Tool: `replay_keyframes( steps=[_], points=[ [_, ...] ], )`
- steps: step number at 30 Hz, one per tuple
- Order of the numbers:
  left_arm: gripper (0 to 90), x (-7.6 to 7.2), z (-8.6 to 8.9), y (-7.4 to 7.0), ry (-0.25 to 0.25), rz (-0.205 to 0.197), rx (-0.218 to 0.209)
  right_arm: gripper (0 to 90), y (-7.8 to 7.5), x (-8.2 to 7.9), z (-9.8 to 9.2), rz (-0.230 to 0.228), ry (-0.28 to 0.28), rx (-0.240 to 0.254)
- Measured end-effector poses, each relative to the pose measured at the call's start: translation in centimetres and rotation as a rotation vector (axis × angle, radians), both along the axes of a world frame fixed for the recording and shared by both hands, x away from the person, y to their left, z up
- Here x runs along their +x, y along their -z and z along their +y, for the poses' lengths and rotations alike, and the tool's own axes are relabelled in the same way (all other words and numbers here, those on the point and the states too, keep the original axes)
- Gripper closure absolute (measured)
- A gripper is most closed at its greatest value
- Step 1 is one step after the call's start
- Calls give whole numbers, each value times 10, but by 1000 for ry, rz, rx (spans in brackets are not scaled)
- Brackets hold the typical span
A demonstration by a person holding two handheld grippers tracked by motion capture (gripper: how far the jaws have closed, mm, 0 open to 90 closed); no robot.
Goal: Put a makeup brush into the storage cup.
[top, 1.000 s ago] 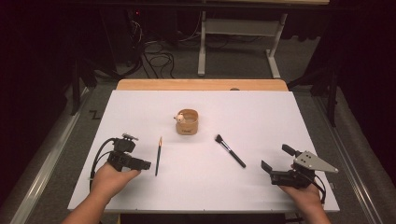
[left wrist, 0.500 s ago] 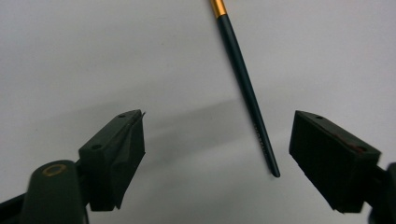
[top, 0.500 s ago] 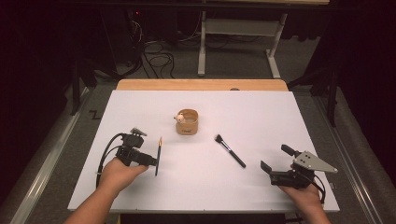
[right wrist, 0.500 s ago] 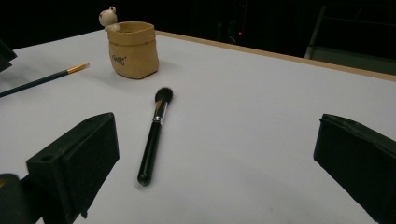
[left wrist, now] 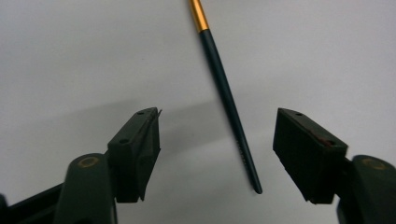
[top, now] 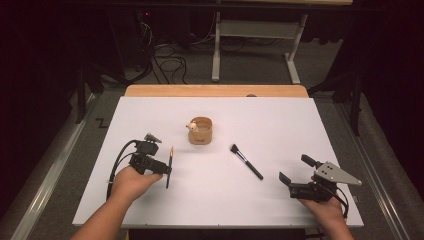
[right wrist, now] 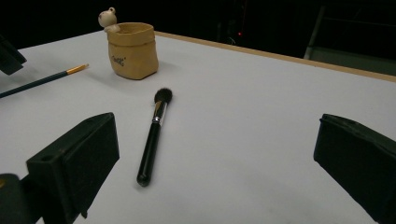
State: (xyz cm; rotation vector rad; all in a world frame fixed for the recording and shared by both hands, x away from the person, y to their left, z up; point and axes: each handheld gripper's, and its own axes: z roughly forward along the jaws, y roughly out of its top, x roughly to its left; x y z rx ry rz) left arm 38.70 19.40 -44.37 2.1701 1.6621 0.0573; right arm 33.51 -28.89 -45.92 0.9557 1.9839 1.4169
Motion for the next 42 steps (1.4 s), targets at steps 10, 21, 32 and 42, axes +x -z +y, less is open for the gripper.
replay_keyframes(
  steps=[10,21,32,42],
  points=[
    [411,2,-7,1,7,20,27,9,0,0,1,0,-1,1],
    [466,5,-18,3,26,28,64,14,0,0,0,-5,2,0],
    [512,7,-23,8,35,44,94,15,1,-1,1,-2,0,-3],
    [571,9,-31,13,31,57,109,15,0,-1,1,-7,-6,-8]
  ],
)
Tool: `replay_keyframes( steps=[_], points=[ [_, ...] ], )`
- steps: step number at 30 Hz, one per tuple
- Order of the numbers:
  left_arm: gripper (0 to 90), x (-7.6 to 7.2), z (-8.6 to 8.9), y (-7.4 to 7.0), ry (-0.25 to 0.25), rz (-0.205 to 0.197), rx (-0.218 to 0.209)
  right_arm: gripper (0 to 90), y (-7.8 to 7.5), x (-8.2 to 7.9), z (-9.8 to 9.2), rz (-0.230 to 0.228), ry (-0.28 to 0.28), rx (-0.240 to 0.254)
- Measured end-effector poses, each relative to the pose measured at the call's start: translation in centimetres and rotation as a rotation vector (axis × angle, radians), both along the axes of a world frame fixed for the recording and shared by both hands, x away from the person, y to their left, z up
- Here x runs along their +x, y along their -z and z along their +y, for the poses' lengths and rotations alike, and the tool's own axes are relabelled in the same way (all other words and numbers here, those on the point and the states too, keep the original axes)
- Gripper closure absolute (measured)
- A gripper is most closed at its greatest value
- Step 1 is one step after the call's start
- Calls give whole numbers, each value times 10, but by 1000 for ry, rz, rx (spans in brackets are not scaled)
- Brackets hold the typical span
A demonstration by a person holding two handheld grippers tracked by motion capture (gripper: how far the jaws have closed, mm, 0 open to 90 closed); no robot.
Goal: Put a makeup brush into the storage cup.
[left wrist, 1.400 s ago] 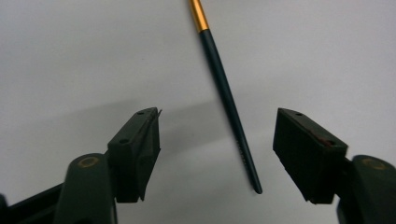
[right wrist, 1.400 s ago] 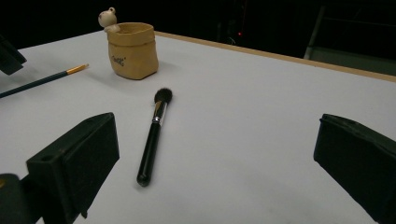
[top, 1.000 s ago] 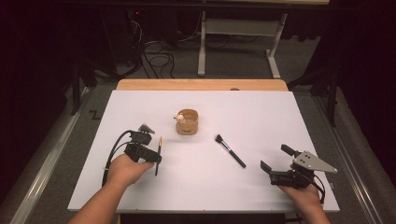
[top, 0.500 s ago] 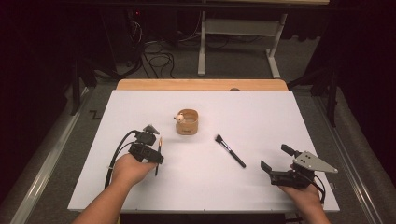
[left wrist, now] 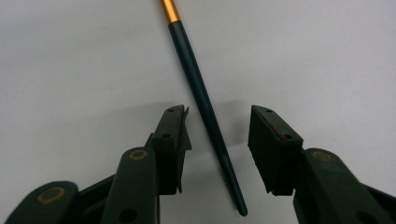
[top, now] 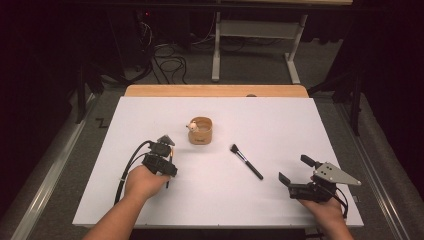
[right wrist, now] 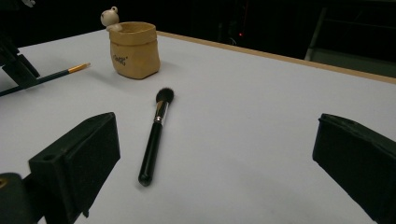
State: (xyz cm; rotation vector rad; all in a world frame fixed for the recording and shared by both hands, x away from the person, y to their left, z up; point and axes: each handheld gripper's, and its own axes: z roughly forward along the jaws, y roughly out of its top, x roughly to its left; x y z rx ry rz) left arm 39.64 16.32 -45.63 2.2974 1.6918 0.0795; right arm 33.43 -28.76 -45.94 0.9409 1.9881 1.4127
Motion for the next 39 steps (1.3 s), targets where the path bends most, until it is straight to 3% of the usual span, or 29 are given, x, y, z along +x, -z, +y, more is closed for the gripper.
replay_keyframes(
  steps=[15,39],
  points=[
    [632,5,3,1,-29,6,3,15,1,0,1,-1,-4,-7],
    [710,4,-2,2,-12,2,44,15,1,0,1,0,0,-3]
  ],
)
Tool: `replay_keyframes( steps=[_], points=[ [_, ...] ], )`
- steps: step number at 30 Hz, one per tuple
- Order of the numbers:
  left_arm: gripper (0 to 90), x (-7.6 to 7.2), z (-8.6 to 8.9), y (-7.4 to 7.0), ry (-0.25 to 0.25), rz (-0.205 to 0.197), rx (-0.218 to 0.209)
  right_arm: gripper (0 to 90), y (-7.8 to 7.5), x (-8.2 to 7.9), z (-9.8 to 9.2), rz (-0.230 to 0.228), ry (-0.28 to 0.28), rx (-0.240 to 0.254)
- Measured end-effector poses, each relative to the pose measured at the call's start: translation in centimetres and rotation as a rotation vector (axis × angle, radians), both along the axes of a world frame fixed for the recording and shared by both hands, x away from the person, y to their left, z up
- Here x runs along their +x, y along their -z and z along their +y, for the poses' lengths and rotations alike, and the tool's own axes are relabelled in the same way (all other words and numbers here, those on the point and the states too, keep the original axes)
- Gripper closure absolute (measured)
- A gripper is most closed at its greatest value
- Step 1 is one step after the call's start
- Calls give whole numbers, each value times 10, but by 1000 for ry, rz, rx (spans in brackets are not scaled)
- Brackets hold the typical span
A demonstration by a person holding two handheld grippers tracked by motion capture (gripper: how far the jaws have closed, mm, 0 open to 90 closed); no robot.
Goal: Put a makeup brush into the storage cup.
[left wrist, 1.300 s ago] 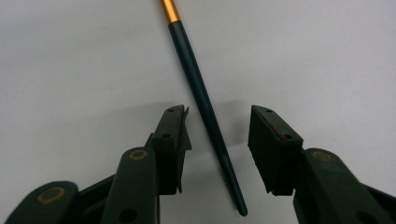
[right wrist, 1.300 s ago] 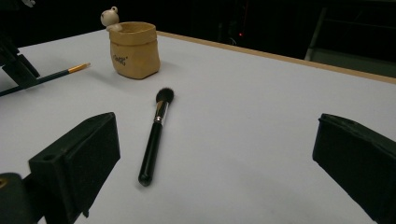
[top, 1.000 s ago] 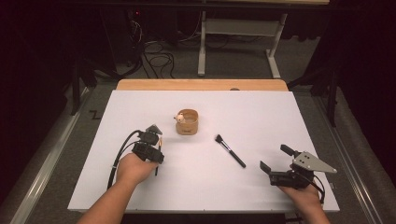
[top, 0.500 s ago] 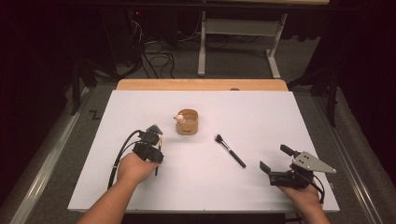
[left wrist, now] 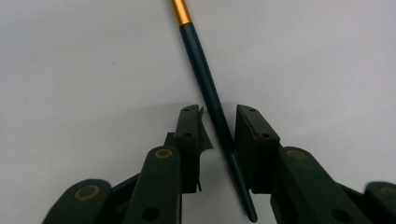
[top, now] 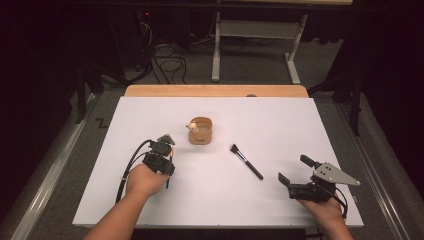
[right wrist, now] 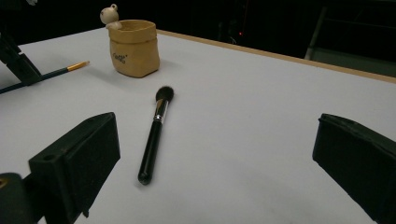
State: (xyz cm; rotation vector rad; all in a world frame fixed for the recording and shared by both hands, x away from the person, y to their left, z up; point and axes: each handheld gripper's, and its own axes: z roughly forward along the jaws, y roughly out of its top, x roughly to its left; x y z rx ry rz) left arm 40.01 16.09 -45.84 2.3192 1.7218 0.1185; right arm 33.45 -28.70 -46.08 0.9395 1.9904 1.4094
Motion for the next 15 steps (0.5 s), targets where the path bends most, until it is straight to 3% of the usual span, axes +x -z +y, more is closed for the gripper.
replay_keyframes(
  steps=[3,15],
  points=[
    [712,-1,-2,0,6,-6,18,15,0,0,-1,-5,4,-1],
    [776,-1,0,1,3,-19,17,15,-1,-1,-2,1,14,7]
  ],
)
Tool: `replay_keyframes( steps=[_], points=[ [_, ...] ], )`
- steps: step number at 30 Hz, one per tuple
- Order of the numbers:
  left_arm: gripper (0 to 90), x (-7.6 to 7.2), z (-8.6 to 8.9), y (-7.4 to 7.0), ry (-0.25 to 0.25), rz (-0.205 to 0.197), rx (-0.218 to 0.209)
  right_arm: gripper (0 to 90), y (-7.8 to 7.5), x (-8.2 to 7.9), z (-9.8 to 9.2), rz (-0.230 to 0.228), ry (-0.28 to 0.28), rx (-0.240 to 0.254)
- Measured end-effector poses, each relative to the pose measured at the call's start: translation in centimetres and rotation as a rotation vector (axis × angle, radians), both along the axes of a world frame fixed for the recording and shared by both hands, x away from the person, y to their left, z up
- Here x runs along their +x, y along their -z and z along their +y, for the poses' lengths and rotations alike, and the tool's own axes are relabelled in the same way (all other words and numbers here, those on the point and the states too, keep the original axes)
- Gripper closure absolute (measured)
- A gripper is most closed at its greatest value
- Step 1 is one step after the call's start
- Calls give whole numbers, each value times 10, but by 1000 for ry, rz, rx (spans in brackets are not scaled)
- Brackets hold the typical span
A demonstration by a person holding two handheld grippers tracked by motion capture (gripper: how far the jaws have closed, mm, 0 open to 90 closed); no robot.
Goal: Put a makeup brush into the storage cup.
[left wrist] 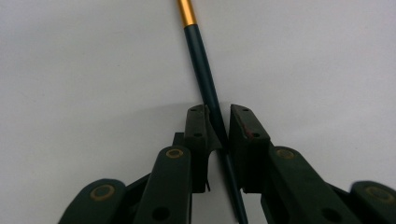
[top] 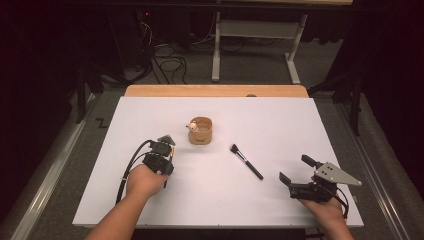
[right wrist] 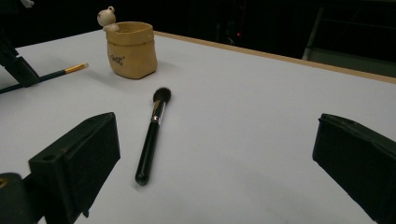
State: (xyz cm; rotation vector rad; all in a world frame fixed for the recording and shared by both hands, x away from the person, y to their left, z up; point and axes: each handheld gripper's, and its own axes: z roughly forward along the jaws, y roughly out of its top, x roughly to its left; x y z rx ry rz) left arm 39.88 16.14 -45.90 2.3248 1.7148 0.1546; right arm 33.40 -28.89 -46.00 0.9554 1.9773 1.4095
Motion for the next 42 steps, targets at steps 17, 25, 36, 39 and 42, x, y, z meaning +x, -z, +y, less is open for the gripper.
replay_keyframes(
  steps=[17,25,36,39,42],
  points=[
    [838,-2,3,1,23,-25,-10,17,0,0,0,3,-1,0],
    [839,-4,6,2,31,-42,-24,18,1,0,1,1,-4,-7],
    [840,-10,14,4,42,-90,-74,20,1,0,1,-3,-5,-12],
    [840,-13,17,4,41,-114,-101,20,1,-1,1,-2,-3,-10],
    [840,-15,19,1,51,-138,-134,20,1,0,1,-4,-2,-10]
  ],
)
